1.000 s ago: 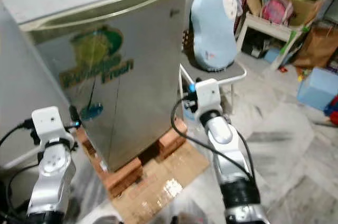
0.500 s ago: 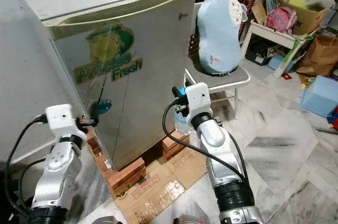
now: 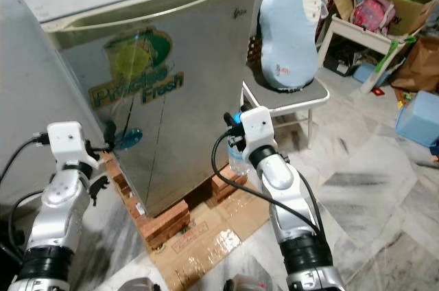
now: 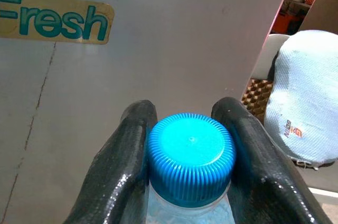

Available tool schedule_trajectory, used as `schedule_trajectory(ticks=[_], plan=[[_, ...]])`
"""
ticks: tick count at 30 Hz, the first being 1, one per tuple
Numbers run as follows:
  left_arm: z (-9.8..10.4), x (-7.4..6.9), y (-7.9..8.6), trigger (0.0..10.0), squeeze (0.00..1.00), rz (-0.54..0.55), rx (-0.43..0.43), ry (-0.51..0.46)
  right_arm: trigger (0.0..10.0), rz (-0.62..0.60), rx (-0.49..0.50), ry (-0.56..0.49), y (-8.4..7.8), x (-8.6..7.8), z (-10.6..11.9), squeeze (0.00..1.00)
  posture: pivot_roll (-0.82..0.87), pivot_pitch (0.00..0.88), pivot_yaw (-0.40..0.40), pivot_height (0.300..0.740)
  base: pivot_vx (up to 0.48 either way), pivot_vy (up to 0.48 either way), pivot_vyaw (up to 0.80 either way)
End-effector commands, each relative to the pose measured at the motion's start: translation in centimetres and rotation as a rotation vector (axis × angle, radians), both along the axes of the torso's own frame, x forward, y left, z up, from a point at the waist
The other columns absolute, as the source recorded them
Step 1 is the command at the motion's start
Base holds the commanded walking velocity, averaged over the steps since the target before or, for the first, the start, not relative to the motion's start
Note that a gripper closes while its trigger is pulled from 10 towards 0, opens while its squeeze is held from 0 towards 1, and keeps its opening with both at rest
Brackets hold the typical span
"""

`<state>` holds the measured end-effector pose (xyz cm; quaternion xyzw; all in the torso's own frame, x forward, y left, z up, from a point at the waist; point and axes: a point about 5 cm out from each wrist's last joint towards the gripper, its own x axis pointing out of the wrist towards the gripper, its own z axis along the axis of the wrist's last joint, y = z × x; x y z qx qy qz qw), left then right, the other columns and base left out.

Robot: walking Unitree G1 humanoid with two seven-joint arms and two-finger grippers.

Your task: Restocking fridge

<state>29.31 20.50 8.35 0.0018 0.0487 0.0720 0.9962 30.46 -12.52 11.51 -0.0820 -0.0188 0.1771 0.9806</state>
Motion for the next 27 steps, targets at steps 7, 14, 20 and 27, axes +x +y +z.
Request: schedule_trajectory(ticks=[7, 14, 20, 27], plan=[[0.7, 2.5, -2.6, 10.0, 0.00, -0.191, -0.106, -0.012, 10.0, 0.010, -0.001, -0.020, 0.2, 0.0, 0.6, 0.00, 0.01, 0.000, -0.035, 0.740, 0.000, 0.000, 0.00], [-0.2, 1.7, -5.9, 10.0, 0.00, -0.474, -0.127, 0.036, 10.0, 0.003, -0.004, -0.018, -0.2, 0.0, 0.5, 0.00, 0.01, 0.001, -0.033, 0.740, 0.000, 0.000, 0.00], [-0.7, 0.5, -8.5, 10.0, 0.00, -0.689, -0.143, 0.062, 10.0, -0.004, 0.010, -0.019, -0.1, 0.0, 0.6, 0.00, 0.00, 0.005, -0.029, 0.740, 0.000, 0.000, 0.00], [-0.8, -1.5, -10.4, 10.0, 0.00, -0.797, -0.182, 0.060, 10.0, -0.158, 0.027, -0.025, -2.3, -0.1, 0.5, 0.00, 0.00, 0.008, -0.023, 0.740, 0.000, 0.000, 0.00]])
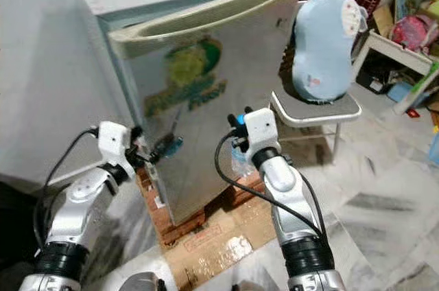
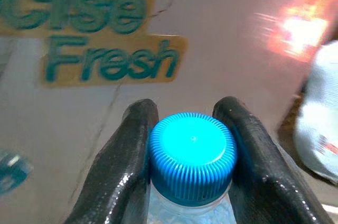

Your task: Restocking fridge

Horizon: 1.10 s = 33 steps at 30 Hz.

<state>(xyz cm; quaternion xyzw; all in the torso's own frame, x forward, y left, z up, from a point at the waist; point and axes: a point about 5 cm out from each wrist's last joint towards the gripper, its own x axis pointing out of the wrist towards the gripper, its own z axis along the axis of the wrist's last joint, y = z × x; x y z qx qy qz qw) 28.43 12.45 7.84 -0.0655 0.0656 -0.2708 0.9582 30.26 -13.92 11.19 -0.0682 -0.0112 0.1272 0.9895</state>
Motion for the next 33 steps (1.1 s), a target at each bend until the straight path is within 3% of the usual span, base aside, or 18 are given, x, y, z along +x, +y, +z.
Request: schedule_trajectory(ticks=[1, 5, 10, 25, 33], plan=[[-0.2, -0.7, -2.3, 10.0, 0.00, -0.114, -0.002, 0.021, 10.0, -0.057, -0.002, -0.036, -0.9, 0.2, 0.8, 0.00, 0.00, 0.008, -0.023, 0.740, 0.000, 0.000, 0.00], [-0.1, -1.8, -3.2, 10.0, 0.00, -0.143, -0.015, 0.016, 10.0, -0.208, -0.058, -0.027, -2.9, 0.2, 0.5, 0.00, 0.00, 0.009, -0.023, 0.740, 0.000, 0.000, 0.00], [0.3, -2.3, -3.5, 10.0, 0.00, -0.147, -0.022, 0.004, 10.0, -0.312, -0.066, 0.000, -4.6, -0.1, 0.1, 0.00, 0.00, 0.007, -0.022, 0.740, 0.000, 0.000, -0.32], [1.3, -2.1, -3.5, 10.0, 0.00, -0.149, -0.024, -0.014, 10.0, -0.376, -0.079, 0.002, -5.1, -0.7, -0.2, 0.00, 0.00, 0.000, -0.006, 0.740, 0.000, -0.283, -0.64], [1.4, -2.1, -3.8, 10.0, 0.00, -0.148, -0.021, -0.017, 10.0, -0.431, -0.106, 0.013, -5.6, -0.7, -0.4, 0.00, 0.00, 0.000, -0.001, 0.740, 0.000, -0.423, 0.00]])
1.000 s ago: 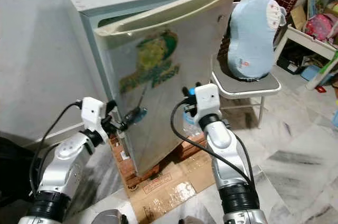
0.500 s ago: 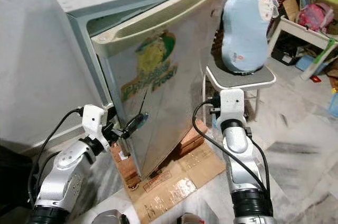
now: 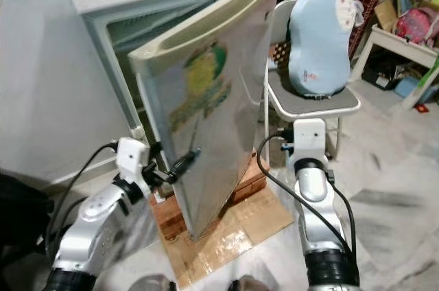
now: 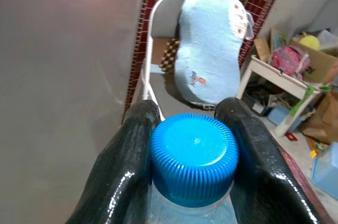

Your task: Restocking fridge

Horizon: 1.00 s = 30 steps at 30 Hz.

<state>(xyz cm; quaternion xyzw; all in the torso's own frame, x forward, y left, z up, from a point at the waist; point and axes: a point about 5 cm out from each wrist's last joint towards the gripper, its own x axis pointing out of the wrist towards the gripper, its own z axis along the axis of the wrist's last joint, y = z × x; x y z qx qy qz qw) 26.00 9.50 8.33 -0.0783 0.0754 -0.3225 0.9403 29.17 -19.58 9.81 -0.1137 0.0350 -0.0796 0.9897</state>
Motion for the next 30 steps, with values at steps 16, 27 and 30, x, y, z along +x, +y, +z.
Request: schedule_trajectory(ticks=[16, 27, 30], plan=[[0.9, 0.4, -1.0, 10.0, 0.00, -0.033, 0.018, -0.039, 10.0, -0.106, -0.080, -0.031, -1.1, 0.5, 1.2, 0.00, 0.00, 0.000, -0.002, 0.740, 0.000, -0.371, 0.00], [1.1, 0.5, -1.4, 10.0, 0.00, -0.037, 0.017, -0.047, 10.0, -0.109, -0.076, -0.029, -1.0, 0.6, 1.2, 0.00, 0.00, 0.000, -0.001, 0.740, 0.089, -0.355, 0.00], [1.1, 0.5, -1.4, 10.0, 0.00, -0.035, 0.017, -0.049, 10.0, -0.109, -0.077, -0.029, -1.0, 0.6, 1.2, 0.00, 0.00, 0.000, -0.001, 0.740, 0.250, -0.352, 0.00]])
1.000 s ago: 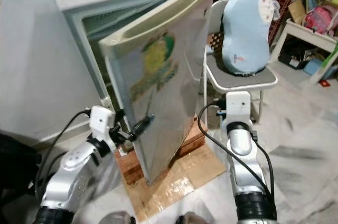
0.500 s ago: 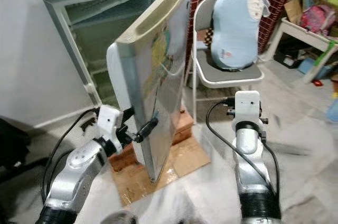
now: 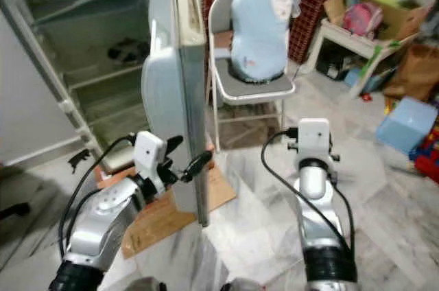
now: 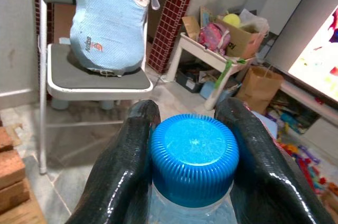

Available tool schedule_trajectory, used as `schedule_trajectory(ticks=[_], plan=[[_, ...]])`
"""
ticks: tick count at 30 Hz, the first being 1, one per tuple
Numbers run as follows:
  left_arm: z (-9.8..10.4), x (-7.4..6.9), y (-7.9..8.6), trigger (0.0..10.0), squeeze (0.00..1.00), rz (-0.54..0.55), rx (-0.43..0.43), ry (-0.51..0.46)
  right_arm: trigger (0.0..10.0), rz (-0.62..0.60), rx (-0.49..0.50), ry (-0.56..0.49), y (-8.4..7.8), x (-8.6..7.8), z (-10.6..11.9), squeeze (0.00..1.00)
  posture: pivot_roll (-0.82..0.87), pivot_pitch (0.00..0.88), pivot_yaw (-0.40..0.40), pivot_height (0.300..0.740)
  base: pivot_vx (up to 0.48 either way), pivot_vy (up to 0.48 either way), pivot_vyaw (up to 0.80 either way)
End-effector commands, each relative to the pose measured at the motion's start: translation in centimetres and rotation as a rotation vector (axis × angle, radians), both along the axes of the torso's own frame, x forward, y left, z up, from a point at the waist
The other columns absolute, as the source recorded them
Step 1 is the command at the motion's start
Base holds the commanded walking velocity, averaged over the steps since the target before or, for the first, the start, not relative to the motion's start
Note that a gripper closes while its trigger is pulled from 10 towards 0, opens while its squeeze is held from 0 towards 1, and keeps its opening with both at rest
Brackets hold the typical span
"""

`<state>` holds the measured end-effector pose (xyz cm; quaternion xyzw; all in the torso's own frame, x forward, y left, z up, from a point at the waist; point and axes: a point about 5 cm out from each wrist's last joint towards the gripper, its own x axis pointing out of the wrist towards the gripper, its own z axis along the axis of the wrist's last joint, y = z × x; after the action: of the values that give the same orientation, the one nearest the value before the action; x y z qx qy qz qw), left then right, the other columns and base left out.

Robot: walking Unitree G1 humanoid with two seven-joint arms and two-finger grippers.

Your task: Restocking fridge

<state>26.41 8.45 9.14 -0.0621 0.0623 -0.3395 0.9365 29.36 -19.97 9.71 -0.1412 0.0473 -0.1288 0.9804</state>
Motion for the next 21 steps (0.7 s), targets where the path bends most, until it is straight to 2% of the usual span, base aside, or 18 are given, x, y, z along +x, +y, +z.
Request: schedule_trajectory(ticks=[1, 4, 8, 12, 13, 17, 21], plan=[[0.3, 0.2, -0.4, 10.0, 0.00, 0.000, -0.002, -0.012, 10.0, -0.007, -0.021, -0.047, -0.6, 0.4, 1.3, 0.00, 0.00, 0.000, 0.000, 0.740, 0.251, -0.349, 0.00], [0.4, 0.3, -0.5, 10.0, 0.00, 0.014, 0.002, -0.019, 10.0, -0.007, -0.020, -0.047, -0.5, 0.4, 1.2, 0.00, 0.00, 0.000, 0.001, 0.740, 0.165, -0.222, 0.00], [0.6, 0.9, 0.1, 10.0, 0.00, 0.098, 0.012, -0.039, 10.0, -0.005, -0.018, -0.047, -0.5, 0.4, 1.2, 0.00, 0.00, 0.000, 0.001, 0.740, 0.000, 0.000, 0.00], [0.4, 1.5, 1.7, 10.0, 0.00, 0.266, 0.059, -0.055, 10.0, 0.009, -0.004, -0.045, -0.3, 0.4, 1.2, 0.00, 0.00, 0.000, 0.001, 0.740, 0.000, 0.000, 0.00], [0.2, 1.6, 2.7, 10.0, 0.00, 0.355, 0.055, -0.046, 10.0, 0.020, 0.005, -0.046, -0.2, 0.4, 1.1, 0.00, 0.00, 0.000, 0.000, 0.740, 0.000, 0.000, 0.00], [-0.1, 1.4, 3.7, 10.0, 0.00, 0.438, 0.047, -0.027, 10.0, 0.035, 0.011, -0.046, 0.1, 0.5, 1.2, 0.00, 0.01, 0.003, -0.003, 0.740, 0.000, 0.000, 0.00], [-0.8, 0.5, 4.4, 10.0, 0.00, 0.504, 0.040, 0.003, 10.0, 0.053, 0.020, -0.044, 0.5, 0.8, 1.2, 0.00, 0.01, 0.006, -0.009, 0.740, 0.000, 0.000, 0.00]])
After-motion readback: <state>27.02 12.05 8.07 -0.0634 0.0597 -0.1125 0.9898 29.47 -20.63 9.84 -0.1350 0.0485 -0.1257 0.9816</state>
